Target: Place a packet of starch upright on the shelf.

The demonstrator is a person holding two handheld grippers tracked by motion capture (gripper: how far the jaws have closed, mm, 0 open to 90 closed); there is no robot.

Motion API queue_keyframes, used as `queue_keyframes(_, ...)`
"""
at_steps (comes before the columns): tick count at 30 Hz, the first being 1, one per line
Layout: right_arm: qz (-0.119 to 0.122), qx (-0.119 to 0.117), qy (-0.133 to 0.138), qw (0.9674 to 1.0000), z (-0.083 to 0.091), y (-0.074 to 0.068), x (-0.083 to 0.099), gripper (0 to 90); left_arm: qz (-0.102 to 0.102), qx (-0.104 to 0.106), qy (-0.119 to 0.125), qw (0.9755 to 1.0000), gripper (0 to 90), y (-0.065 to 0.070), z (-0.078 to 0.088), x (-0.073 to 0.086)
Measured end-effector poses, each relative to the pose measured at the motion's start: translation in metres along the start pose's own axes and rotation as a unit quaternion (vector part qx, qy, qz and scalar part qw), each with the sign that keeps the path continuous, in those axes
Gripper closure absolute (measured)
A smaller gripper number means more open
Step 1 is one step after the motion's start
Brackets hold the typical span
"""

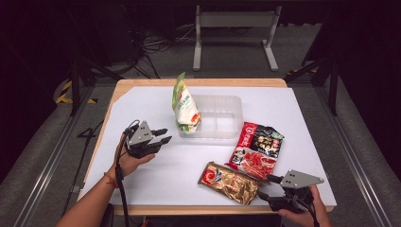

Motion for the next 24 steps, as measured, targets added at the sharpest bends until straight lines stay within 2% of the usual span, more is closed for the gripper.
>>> queue_keyframes(4, -0.003, -0.018, -0.017, 0.9997, -0.003, -0.006, 0.004, 35.8, 0.005, -0.001, -0.010, 0.9999, 59.0, 0.007, 0.008, 0.009)
queue_keyframes(7, -0.015, -0.030, -0.050, 0.9982, -0.008, -0.007, 0.012, 39.3, 0.007, -0.009, -0.011, 0.9999, 54.1, 0.010, 0.018, 0.014)
queue_keyframes(11, -0.038, -0.043, -0.069, 0.9959, -0.010, -0.005, 0.017, 39.8, 0.012, -0.007, -0.016, 0.9998, 51.5, 0.014, 0.028, 0.021)
queue_keyframes(18, -0.060, -0.063, -0.102, 0.9910, -0.016, -0.007, 0.021, 37.3, 0.017, -0.003, -0.014, 0.9997, 48.4, 0.016, 0.031, 0.022)
queue_keyframes(21, -0.059, -0.065, -0.108, 0.9903, -0.018, -0.008, 0.021, 36.6, 0.019, 0.000, -0.014, 0.9997, 47.8, 0.017, 0.029, 0.022)
queue_keyframes(24, -0.092, -0.071, -0.095, 0.9887, -0.023, -0.007, 0.018, 32.3, 0.021, 0.003, -0.019, 0.9996, 45.9, 0.019, 0.027, 0.023)
Point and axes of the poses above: each handheld gripper's, and its own axes: z roughly backward along the jaws, x roughly out of its underside, y roughly to its right, the point moved 6 cm from there along -z, roughly forward along the jaws, and after that the axes turned 11 degrees about y, right-handed, at the moved point
